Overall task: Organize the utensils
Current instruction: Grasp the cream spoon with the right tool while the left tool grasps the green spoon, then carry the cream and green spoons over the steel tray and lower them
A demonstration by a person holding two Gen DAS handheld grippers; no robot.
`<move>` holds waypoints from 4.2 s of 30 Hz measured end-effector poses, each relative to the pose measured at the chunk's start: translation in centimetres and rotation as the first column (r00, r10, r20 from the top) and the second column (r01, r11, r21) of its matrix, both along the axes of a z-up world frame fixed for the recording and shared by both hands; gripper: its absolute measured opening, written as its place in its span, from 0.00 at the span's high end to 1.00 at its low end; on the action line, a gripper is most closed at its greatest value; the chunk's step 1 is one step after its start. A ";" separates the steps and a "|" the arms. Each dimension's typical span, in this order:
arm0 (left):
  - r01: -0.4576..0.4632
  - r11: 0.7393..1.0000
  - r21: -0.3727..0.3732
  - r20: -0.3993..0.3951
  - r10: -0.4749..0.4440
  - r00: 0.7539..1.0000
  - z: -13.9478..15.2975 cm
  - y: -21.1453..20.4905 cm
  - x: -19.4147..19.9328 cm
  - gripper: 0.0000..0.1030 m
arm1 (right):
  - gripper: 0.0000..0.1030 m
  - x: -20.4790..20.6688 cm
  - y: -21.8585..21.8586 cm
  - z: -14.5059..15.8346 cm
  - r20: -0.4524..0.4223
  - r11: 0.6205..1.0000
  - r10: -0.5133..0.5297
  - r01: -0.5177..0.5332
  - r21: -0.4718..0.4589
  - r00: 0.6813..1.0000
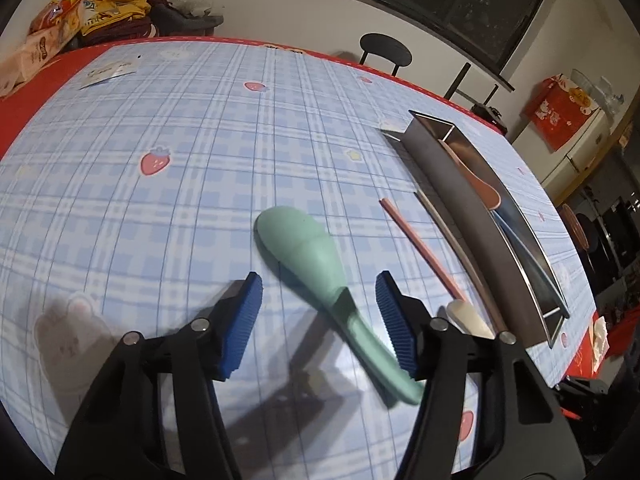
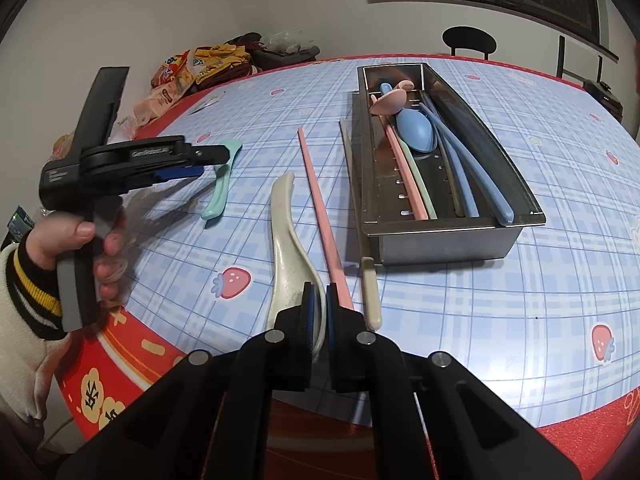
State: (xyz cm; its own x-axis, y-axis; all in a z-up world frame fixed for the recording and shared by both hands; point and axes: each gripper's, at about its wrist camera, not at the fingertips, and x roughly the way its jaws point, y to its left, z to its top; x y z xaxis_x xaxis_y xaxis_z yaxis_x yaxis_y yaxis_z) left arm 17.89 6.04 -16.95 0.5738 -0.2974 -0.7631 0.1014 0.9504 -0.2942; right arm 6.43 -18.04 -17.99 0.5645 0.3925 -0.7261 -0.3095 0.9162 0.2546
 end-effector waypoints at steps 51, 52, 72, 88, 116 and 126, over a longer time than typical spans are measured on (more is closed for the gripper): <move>0.181 0.982 0.049 0.145 -0.186 0.972 0.8 -1.6 -5.6 0.89 | 0.94 -0.5 -1.0 0.3 0.011 0.997 -0.006 0.005 0.083 1.000; 0.183 0.982 0.049 0.146 -0.188 0.971 0.9 -1.6 -5.6 0.89 | 0.94 -0.6 -1.1 0.4 0.016 0.996 -0.008 0.006 0.087 1.000; 0.197 0.980 0.011 0.169 -0.196 0.966 1.1 -0.9 -5.7 0.89 | 0.94 -0.2 -5.0 3.0 0.072 0.978 -0.102 0.087 0.192 0.992; 0.253 0.967 -0.005 0.175 -0.248 0.953 5.3 -5.8 -1.2 0.89 | 0.94 8.5 -9.2 4.2 0.108 0.938 -0.281 0.249 0.242 0.954; 0.249 0.968 0.037 0.013 -0.250 0.968 2.5 -16.5 13.0 0.89 | 0.94 13.9 -9.6 3.2 0.053 0.932 -0.285 0.264 0.248 0.957; 0.254 0.967 0.036 -0.003 -0.254 0.967 1.8 -17.9 13.4 0.88 | 0.94 13.9 -9.9 2.7 0.037 0.929 -0.287 0.268 0.254 0.957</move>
State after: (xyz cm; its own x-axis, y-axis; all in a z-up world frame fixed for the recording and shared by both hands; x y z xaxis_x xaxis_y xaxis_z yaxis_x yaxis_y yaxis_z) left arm 31.25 -11.82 -15.12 0.4840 -0.4060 -0.7751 0.3407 0.9034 -0.2605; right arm 20.37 -27.94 -15.32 0.7237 0.3720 -0.5812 -0.0776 0.8808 0.4671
